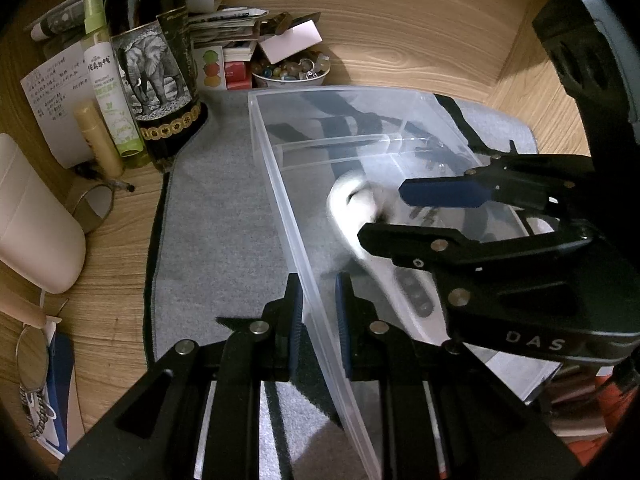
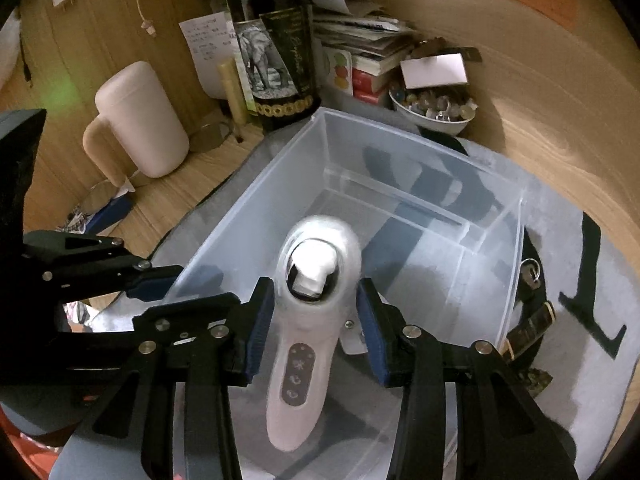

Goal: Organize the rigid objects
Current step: 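Lift the white device into the clear box and release it with the right gripper, then grasp the silver metal tube on the rug with the right gripper, then lower the silver tube into the clear box beside the device and open the right gripper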

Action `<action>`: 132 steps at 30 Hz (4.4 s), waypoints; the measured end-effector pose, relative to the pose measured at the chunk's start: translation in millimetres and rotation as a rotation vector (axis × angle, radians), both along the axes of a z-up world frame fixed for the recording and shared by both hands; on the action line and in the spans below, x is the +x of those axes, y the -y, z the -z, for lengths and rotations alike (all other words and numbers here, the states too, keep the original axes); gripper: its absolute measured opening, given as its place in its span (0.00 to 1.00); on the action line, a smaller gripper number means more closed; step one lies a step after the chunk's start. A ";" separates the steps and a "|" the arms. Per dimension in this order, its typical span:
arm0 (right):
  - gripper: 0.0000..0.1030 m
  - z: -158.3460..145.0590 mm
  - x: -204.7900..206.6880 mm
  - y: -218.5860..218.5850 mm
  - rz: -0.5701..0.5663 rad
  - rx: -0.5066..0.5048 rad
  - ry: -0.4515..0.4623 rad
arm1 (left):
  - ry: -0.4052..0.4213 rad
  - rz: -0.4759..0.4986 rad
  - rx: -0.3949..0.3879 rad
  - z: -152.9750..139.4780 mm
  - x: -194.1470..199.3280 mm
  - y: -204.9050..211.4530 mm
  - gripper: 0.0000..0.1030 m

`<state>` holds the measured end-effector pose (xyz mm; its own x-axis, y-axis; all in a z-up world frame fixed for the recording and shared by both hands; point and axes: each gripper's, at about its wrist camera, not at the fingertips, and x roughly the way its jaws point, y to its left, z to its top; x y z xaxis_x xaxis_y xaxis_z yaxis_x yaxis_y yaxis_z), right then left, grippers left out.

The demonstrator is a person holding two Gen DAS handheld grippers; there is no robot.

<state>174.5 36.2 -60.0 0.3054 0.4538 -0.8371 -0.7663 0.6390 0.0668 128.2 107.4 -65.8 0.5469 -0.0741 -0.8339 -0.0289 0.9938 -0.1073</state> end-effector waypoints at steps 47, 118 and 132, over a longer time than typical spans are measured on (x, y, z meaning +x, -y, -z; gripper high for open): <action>0.79 13.4 -39.5 182.3 0.440 -0.013 0.186 | -0.005 -0.003 0.016 -0.3 2.0 1.8 0.16; 0.14 -23.5 -21.9 38.3 0.072 0.105 0.201 | -0.002 -0.008 0.015 -0.7 0.3 2.2 0.16; 0.14 2.9 -15.9 32.1 0.017 -0.028 0.130 | 0.000 -0.008 0.023 -1.8 1.4 4.6 0.16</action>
<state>158.6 4.2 -62.9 0.4195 0.4249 -0.8022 -0.7566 0.6520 -0.0503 129.6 102.8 -64.0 0.5470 -0.0507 -0.8356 -0.0368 0.9957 -0.0845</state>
